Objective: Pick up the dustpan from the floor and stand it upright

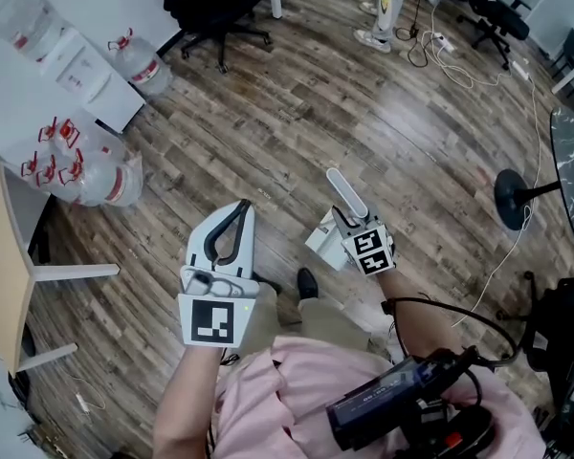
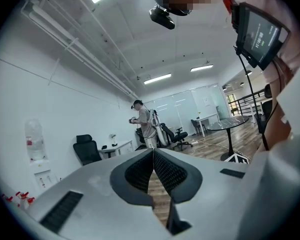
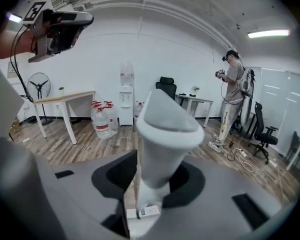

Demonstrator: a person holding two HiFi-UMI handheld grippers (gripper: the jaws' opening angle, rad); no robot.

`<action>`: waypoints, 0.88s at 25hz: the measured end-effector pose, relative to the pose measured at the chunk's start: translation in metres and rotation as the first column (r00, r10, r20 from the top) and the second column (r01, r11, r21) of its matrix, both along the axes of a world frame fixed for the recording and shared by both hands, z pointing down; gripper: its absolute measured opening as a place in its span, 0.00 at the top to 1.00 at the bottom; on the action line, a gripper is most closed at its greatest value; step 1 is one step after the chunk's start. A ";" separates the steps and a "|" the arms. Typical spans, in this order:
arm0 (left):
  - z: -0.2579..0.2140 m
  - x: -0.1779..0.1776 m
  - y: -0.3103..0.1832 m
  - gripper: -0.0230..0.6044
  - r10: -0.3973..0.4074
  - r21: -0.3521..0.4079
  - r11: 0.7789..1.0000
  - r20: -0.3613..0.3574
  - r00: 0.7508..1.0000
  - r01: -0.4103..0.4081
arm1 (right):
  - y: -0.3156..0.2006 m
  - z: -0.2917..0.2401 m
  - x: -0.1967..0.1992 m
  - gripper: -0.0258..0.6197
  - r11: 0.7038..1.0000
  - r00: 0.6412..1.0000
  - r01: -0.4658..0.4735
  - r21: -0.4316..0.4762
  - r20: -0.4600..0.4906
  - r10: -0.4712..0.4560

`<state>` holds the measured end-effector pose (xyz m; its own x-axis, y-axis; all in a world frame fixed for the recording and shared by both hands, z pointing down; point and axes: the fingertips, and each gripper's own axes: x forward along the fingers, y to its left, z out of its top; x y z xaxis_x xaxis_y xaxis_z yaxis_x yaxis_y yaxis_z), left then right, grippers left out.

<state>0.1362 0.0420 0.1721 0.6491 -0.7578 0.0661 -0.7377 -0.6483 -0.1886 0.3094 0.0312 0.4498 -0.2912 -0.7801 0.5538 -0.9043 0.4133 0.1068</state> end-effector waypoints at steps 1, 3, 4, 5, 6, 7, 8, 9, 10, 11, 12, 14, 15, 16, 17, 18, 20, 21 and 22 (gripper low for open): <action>0.000 0.001 0.002 0.94 0.001 -0.001 1.000 0.000 1.000 -0.001 | 0.002 -0.001 0.002 0.73 1.000 1.000 -0.010 0.001 0.005 0.010; -0.001 0.000 0.003 0.94 0.001 -0.006 1.000 -0.005 1.000 -0.001 | 0.005 -0.006 0.006 0.71 0.999 0.999 -0.032 0.005 0.018 0.031; -0.001 0.000 0.003 0.94 0.002 -0.009 1.000 -0.008 1.000 -0.002 | 0.007 -0.009 0.007 0.71 0.999 0.999 -0.041 0.010 0.025 0.041; -0.002 0.000 0.003 0.94 0.006 -0.009 1.000 -0.012 1.000 -0.006 | 0.008 -0.014 0.008 0.71 0.999 0.998 -0.051 0.018 0.031 0.050; -0.003 0.001 0.004 0.94 0.013 -0.007 1.000 -0.017 1.000 -0.014 | 0.011 -0.019 0.010 0.71 0.998 0.998 -0.061 0.028 0.035 0.060; -0.004 0.003 0.005 0.94 0.024 -0.005 1.000 -0.021 0.999 -0.025 | 0.014 -0.024 0.012 0.71 0.997 0.997 -0.071 0.040 0.037 0.070; -0.005 0.005 0.006 0.94 0.037 -0.005 0.999 -0.024 0.999 -0.037 | 0.017 -0.030 0.013 0.70 0.995 0.996 -0.081 0.052 0.037 0.080; -0.007 0.006 0.008 0.94 0.051 -0.006 0.999 -0.025 0.998 -0.051 | 0.021 -0.037 0.013 0.70 0.994 0.995 -0.092 0.063 0.039 0.089; -0.008 0.008 0.010 0.94 0.065 -0.005 0.998 -0.028 0.997 -0.065 | 0.025 -0.043 0.013 0.69 0.992 0.994 -0.102 0.072 0.042 0.099; -0.010 0.009 0.013 0.94 0.080 -0.002 0.997 -0.033 0.996 -0.080 | 0.029 -0.049 0.012 0.68 0.990 0.993 -0.112 0.082 0.044 0.109; -0.012 0.009 0.016 0.94 0.095 0.003 0.996 -0.039 0.995 -0.095 | 0.033 -0.055 0.012 0.67 0.988 0.992 -0.124 0.092 0.045 0.120; -0.015 0.011 0.022 0.94 0.121 0.008 0.993 -0.047 0.992 -0.120 | 0.043 -0.068 0.011 0.66 0.982 0.988 -0.153 0.113 0.047 0.148; -0.017 0.011 0.026 0.94 0.131 0.011 0.991 -0.050 0.990 -0.131 | 0.049 -0.074 0.011 0.65 0.978 0.985 -0.170 0.124 0.052 0.165; -0.019 0.010 0.030 0.94 0.139 0.014 0.990 -0.054 0.989 -0.138 | 0.055 -0.082 0.010 0.65 0.973 0.982 -0.188 0.136 0.058 0.182; -0.022 0.008 0.034 0.94 0.143 0.017 0.990 -0.059 0.988 -0.143 | 0.062 -0.091 0.007 0.66 0.968 0.979 -0.204 0.149 0.062 0.196; -0.025 0.005 0.038 0.94 0.145 0.020 0.989 -0.068 0.987 -0.144 | 0.069 -0.100 0.003 0.66 0.962 0.976 -0.218 0.163 0.066 0.209; -0.034 -0.004 0.044 0.94 0.141 0.029 0.990 -0.098 0.985 -0.138 | 0.081 -0.122 -0.008 0.67 0.949 0.969 -0.245 0.197 0.078 0.233; -0.038 -0.009 0.047 0.94 0.134 0.031 0.991 -0.114 0.984 -0.132 | 0.087 -0.135 -0.015 0.67 0.941 0.965 -0.259 0.217 0.087 0.245; -0.042 -0.014 0.049 0.94 0.128 0.032 0.992 -0.128 0.983 -0.125 | 0.091 -0.150 -0.022 0.69 0.932 0.962 -0.273 0.240 0.097 0.256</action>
